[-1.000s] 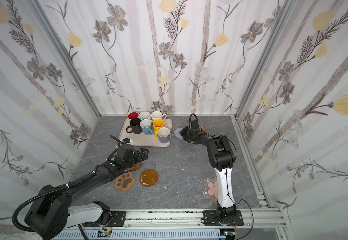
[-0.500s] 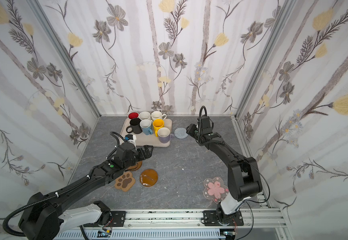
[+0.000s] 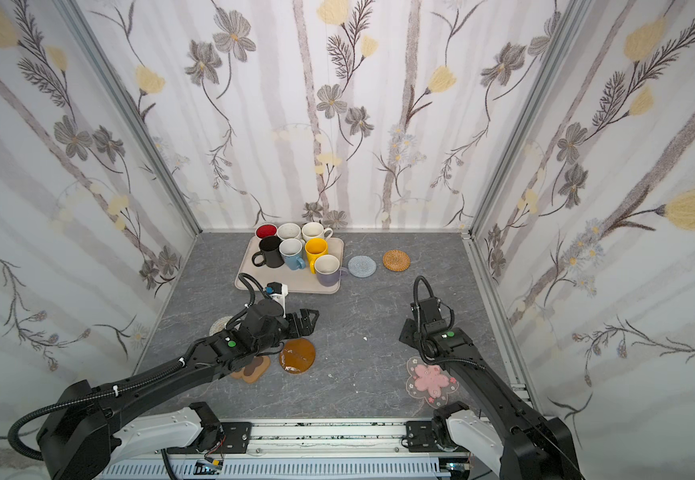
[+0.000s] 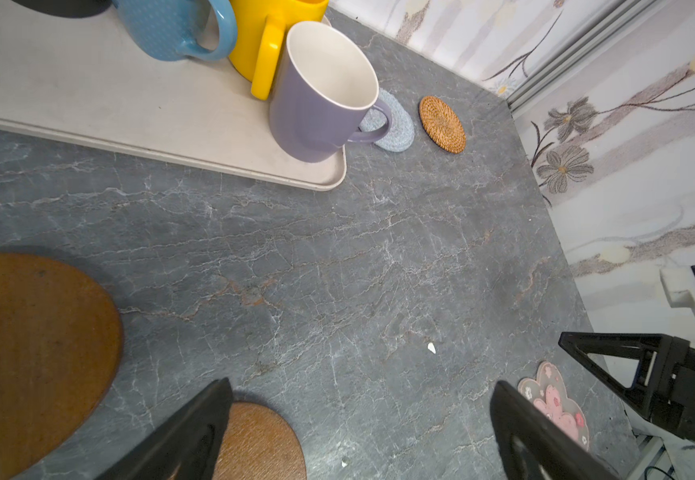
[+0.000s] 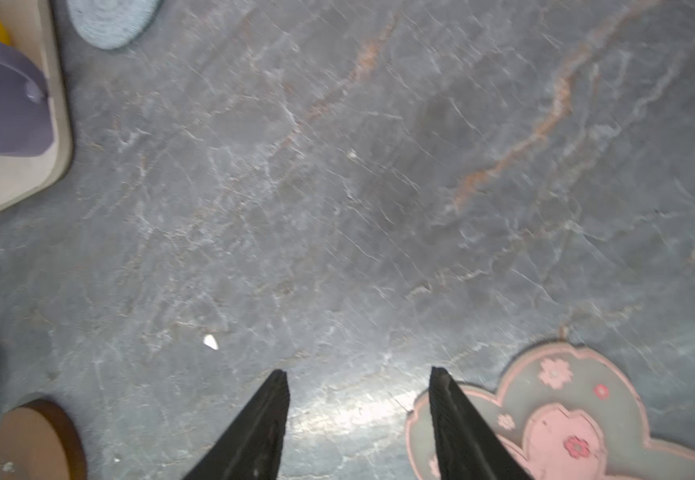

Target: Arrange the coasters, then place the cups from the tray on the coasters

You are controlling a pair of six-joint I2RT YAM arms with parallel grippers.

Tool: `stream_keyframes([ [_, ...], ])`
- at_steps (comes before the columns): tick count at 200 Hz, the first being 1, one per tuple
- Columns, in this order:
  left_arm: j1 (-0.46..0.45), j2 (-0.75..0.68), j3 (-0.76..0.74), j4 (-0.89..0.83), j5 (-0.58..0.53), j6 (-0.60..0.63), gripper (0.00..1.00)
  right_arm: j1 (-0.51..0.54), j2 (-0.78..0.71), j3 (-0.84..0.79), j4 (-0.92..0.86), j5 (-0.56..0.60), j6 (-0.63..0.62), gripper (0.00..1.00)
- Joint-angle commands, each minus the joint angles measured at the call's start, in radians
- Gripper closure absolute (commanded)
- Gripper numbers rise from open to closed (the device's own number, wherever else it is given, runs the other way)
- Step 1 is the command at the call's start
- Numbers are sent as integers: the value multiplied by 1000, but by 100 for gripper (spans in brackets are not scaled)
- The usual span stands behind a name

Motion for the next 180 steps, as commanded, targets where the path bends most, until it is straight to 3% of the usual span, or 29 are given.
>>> stream_keyframes([
  [1, -15, 1, -16, 4, -42, 6, 0, 15, -50, -49, -65, 37, 96, 42],
  [56, -22, -1, -51, 32, -54, 18, 0, 89, -38, -78, -162, 67, 197, 40],
  [145, -22, 2, -102, 96, -14, 20, 0, 92, 51, -145, -49, 15, 230, 34],
  [180, -20, 3, -109, 108, -16, 13, 0, 93, 88, -132, -39, 16, 216, 26],
])
